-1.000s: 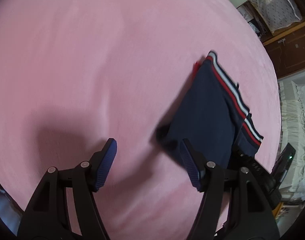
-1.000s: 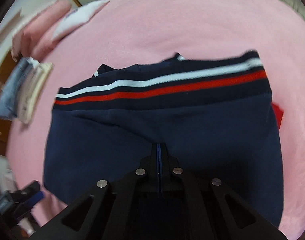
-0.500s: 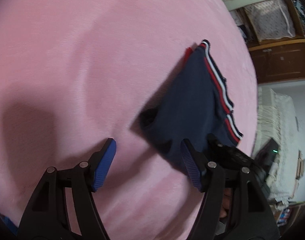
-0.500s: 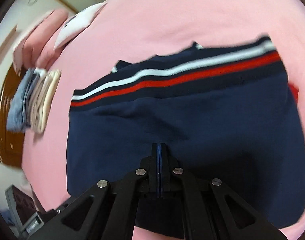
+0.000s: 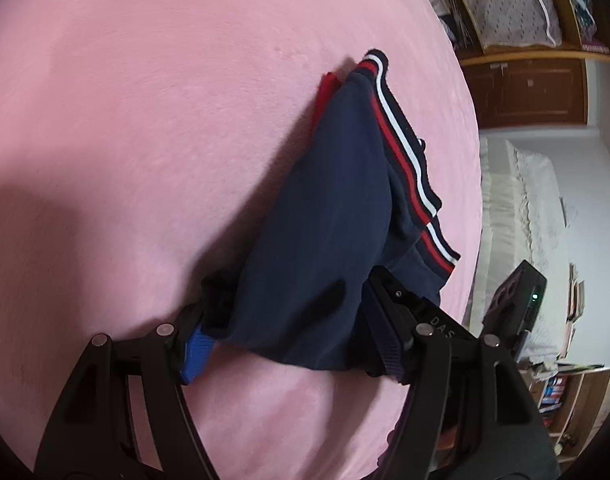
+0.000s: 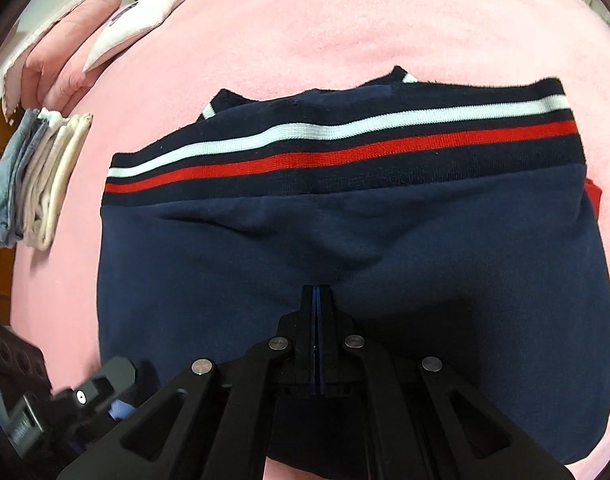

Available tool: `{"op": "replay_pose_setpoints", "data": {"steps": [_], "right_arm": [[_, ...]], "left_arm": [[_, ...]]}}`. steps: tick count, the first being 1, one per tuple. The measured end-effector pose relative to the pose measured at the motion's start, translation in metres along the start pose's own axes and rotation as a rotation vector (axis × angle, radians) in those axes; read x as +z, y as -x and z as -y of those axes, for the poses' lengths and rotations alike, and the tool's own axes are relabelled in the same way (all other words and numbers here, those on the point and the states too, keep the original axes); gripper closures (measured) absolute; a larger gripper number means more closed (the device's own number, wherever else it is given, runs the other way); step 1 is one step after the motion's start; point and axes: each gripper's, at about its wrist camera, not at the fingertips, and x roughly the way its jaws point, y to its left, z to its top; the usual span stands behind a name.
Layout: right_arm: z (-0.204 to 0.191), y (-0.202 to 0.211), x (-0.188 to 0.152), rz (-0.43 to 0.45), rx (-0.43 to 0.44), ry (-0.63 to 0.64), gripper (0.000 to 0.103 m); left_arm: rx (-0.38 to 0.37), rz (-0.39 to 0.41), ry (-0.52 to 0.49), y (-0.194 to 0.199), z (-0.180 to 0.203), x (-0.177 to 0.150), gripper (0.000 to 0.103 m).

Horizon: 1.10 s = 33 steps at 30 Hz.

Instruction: Fold large clothes

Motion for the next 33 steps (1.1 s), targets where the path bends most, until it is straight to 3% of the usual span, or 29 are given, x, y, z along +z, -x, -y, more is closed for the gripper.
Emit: {"op": "replay_pose_setpoints", "data": {"steps": [6, 8, 10, 13, 16, 21, 27, 29, 33], "right_arm": [[-0.008, 0.0, -0.003, 0.017, -0.012, -0.018, 0.103], [-0.01, 0.003, -0.006, 0.025, -0.03, -0.026, 0.103], [-0.023, 0.0, -0.008, 0.03, -0.051, -0.015, 0.103], [-0.034, -0.001, -0.011, 0.043, -0.076, -0.001, 0.103], [-0.044, -0.001, -0.016, 0.062, -0.096, 0.052, 0.103], [-0.062, 0.001, -0.026, 0.072, -0.094, 0.114, 0.103], [-0.056, 0.01, -0.029, 0.053, -0.052, 0.171, 0.103], [-0.048, 0.007, -0.011, 0.04, -0.028, 0.192, 0.103], [-0.043, 0.009, -0.011, 0.033, -0.01, 0.255, 0.103]], "left_arm": [[0.094, 0.048, -0.018, -0.011, 0.012, 0.001, 0.039], [0.152, 0.114, 0.015, -0.007, 0.015, -0.003, 0.055], [0.186, 0.188, 0.071, -0.005, 0.018, -0.009, 0.063], [0.246, 0.263, 0.078, 0.0, 0.029, -0.016, 0.08], [0.276, 0.303, 0.062, 0.002, 0.043, -0.022, 0.083], [0.305, 0.378, -0.059, 0.009, 0.079, -0.034, 0.085], [0.318, 0.474, -0.302, 0.026, 0.135, -0.06, 0.087], [0.333, 0.5, -0.378, 0.03, 0.152, -0.072, 0.087], [0.363, 0.539, -0.491, 0.035, 0.176, -0.099, 0.087]]}}
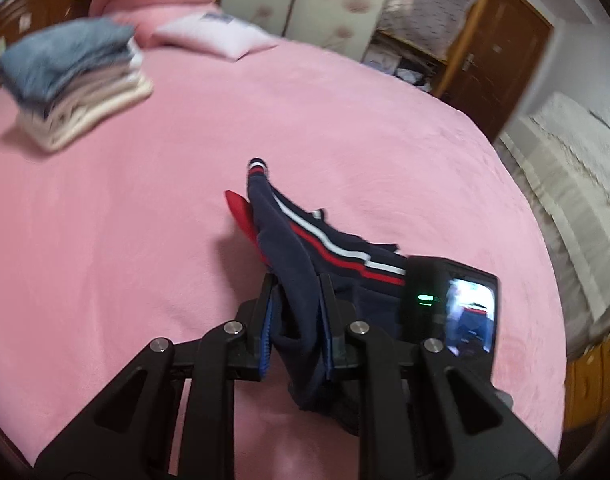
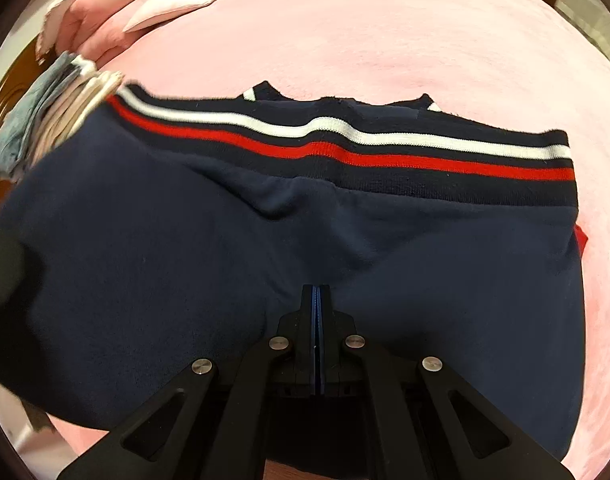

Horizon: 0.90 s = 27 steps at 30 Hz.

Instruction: Fold large clothes

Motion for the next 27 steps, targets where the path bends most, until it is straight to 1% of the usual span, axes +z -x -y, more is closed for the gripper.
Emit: {"op": "replay_pose_setpoints", "data": {"steps": [2, 3, 7, 10, 12, 13, 15, 16, 17, 19, 21, 23, 24, 26, 27], "right_arm": [[0.003, -0.002, -0.003, -0.002, -0.023, 0.04, 0.103], [0.005, -0.002, -0.004, -0.002, -0.019, 0.052, 0.103], [0.019, 0.0, -0.007, -0.002, 0.058, 0.063, 0.103], [0.036, 0.001, -0.005, -0.013, 0.149, 0.046, 0.103], [0.049, -0.001, -0.004, -0.021, 0.235, 0.025, 0.103], [0.059, -0.003, -0.004, -0.032, 0.295, 0.006, 0.103], [0.077, -0.008, -0.002, -0.061, 0.406, -0.052, 0.103], [0.092, -0.013, -0.001, -0.089, 0.492, -0.108, 0.103], [0.103, -0.018, 0.0, -0.114, 0.56, -0.153, 0.103], [0.118, -0.024, 0.001, -0.152, 0.655, -0.198, 0.103], [0.124, -0.024, 0.002, -0.181, 0.694, -0.201, 0.103], [0.137, -0.02, 0.0, -0.225, 0.728, -0.229, 0.103], [0.143, -0.019, 0.0, -0.232, 0.742, -0.248, 0.103], [0.166, -0.006, -0.005, -0.217, 0.745, -0.304, 0.103], [0.18, 0.003, -0.008, -0.195, 0.742, -0.333, 0.103]], "left_arm": [[-0.008, 0.02, -0.042, 0.01, 0.014, -0.005, 0.087], [-0.008, 0.031, -0.068, 0.013, 0.023, -0.007, 0.087], [-0.011, 0.064, -0.186, 0.029, 0.056, -0.017, 0.088], [-0.021, 0.087, -0.27, 0.035, 0.084, -0.027, 0.088], [-0.038, 0.09, -0.344, 0.039, 0.1, -0.035, 0.088], [-0.044, 0.094, -0.389, 0.04, 0.109, -0.039, 0.088], [-0.062, 0.111, -0.51, 0.045, 0.129, -0.05, 0.088], [-0.072, 0.114, -0.544, 0.047, 0.136, -0.054, 0.088], [-0.088, 0.112, -0.585, 0.049, 0.144, -0.058, 0.088], [-0.108, 0.102, -0.663, 0.054, 0.163, -0.071, 0.088], [-0.09, 0.09, -0.776, 0.055, 0.182, -0.087, 0.088], [-0.055, 0.122, -0.867, 0.059, 0.196, -0.1, 0.087], [-0.051, 0.114, -0.907, 0.059, 0.202, -0.106, 0.087], [-0.043, 0.076, -0.949, 0.054, 0.211, -0.116, 0.087], [-0.036, 0.06, -0.965, 0.053, 0.216, -0.121, 0.087]]}}
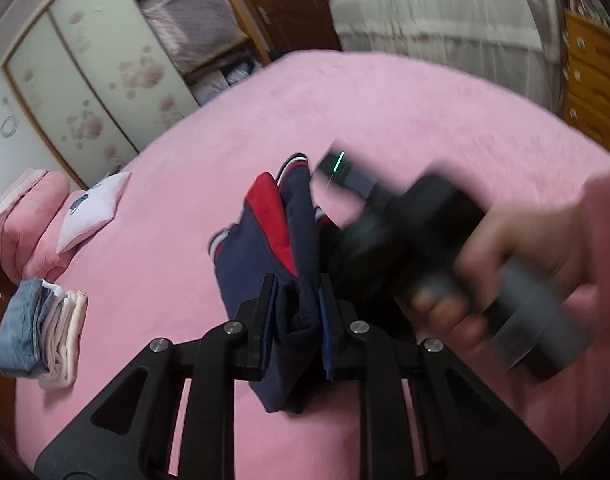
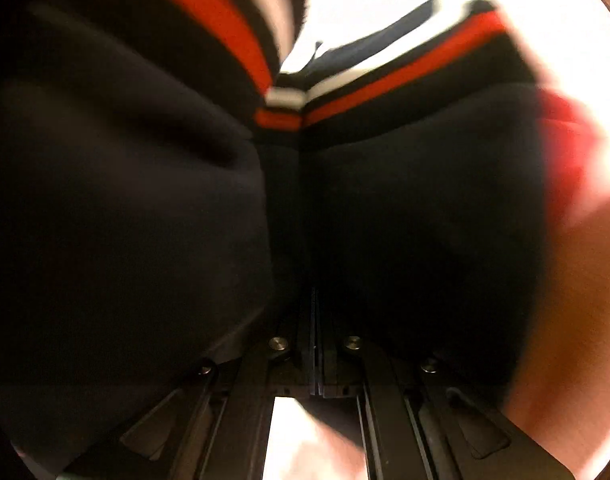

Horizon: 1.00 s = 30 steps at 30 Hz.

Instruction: Fold large clothes

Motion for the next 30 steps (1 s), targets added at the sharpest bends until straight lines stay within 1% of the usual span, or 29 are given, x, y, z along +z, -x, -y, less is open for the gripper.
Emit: {"op": "replay_pose_setpoints", "data": {"steps": [1, 2, 4, 5, 7, 9, 10, 11, 12, 13, 14, 15, 16, 17, 18, 19, 20, 21, 22, 24, 25, 26, 28, 30], "right_arm": [[0.003, 0.012, -0.001, 0.026, -0.028, -0.006, 0.103], [0.01, 0.03, -0.003, 0.059, -0.076, -0.016, 0.103], [0.018, 0.054, -0.003, 0.095, -0.089, -0.043, 0.103], [0.021, 0.072, -0.001, 0.127, -0.118, -0.057, 0.103], [0.014, 0.089, 0.005, 0.157, -0.173, -0.048, 0.102], [0.005, 0.109, 0.019, 0.175, -0.245, -0.031, 0.102], [-0.001, 0.112, 0.015, 0.188, -0.259, -0.031, 0.101], [-0.007, 0.12, 0.02, 0.212, -0.257, -0.032, 0.101], [-0.02, 0.131, 0.027, 0.227, -0.245, -0.036, 0.101], [-0.028, 0.133, 0.03, 0.231, -0.23, -0.039, 0.097], [-0.033, 0.132, 0.037, 0.225, -0.217, -0.036, 0.087], [-0.038, 0.129, 0.04, 0.204, -0.207, -0.024, 0.081], [-0.042, 0.132, 0.039, 0.18, -0.208, -0.012, 0.067], [-0.051, 0.126, 0.044, 0.141, -0.221, 0.012, 0.065], [-0.057, 0.119, 0.046, 0.111, -0.242, 0.038, 0.065], [-0.05, 0.114, 0.044, 0.098, -0.264, 0.058, 0.065], [-0.06, 0.101, 0.041, 0.096, -0.277, 0.072, 0.065], [-0.064, 0.097, 0.041, 0.097, -0.282, 0.084, 0.065], [-0.068, 0.092, 0.04, 0.102, -0.283, 0.092, 0.065], [-0.07, 0.077, 0.038, 0.14, -0.301, 0.105, 0.065], [-0.061, 0.08, 0.024, 0.157, -0.317, 0.111, 0.065], [-0.066, 0.08, 0.024, 0.179, -0.344, 0.118, 0.065], [-0.082, 0.093, 0.019, 0.236, -0.381, 0.144, 0.065], [-0.099, 0.115, 0.011, 0.294, -0.391, 0.177, 0.065]], "left_arm": [[-0.002, -0.019, -0.016, -0.004, 0.006, 0.001, 0.087], [-0.008, -0.031, -0.024, -0.007, 0.01, 0.001, 0.087], [-0.034, -0.063, -0.025, -0.017, 0.017, 0.002, 0.086], [-0.045, -0.068, -0.019, -0.018, 0.021, 0.003, 0.086], [-0.095, -0.089, 0.015, -0.022, 0.028, 0.008, 0.086], [-0.16, -0.118, 0.066, -0.028, 0.027, 0.012, 0.086], [-0.201, -0.15, 0.101, -0.034, 0.026, 0.014, 0.086], [-0.236, -0.183, 0.128, -0.043, 0.017, 0.013, 0.084], [-0.265, -0.214, 0.151, -0.046, 0.017, 0.013, 0.083], [-0.287, -0.241, 0.174, -0.051, 0.015, 0.014, 0.077], [-0.313, -0.265, 0.205, -0.053, 0.013, 0.015, 0.068], [-0.339, -0.286, 0.244, -0.054, 0.009, 0.016, 0.062], [-0.354, -0.3, 0.28, -0.053, 0.007, 0.016, 0.05], [-0.37, -0.316, 0.331, -0.052, 0.002, 0.016, 0.041], [-0.394, -0.329, 0.386, -0.051, -0.002, 0.016, 0.039], [-0.425, -0.343, 0.449, -0.049, -0.008, 0.015, 0.038], [-0.437, -0.35, 0.488, -0.049, -0.013, 0.014, 0.038], [-0.44, -0.364, 0.539, -0.047, -0.019, 0.012, 0.037], [-0.432, -0.374, 0.568, -0.047, -0.024, 0.01, 0.036], [-0.381, -0.401, 0.621, -0.045, -0.033, 0.004, 0.036], [-0.35, -0.41, 0.64, -0.046, -0.046, 0.003, 0.036], [-0.322, -0.415, 0.661, -0.045, -0.057, 0.0, 0.035], [-0.284, -0.402, 0.719, -0.041, -0.069, -0.003, 0.034], [-0.271, -0.385, 0.763, -0.041, -0.076, -0.005, 0.034]]}}
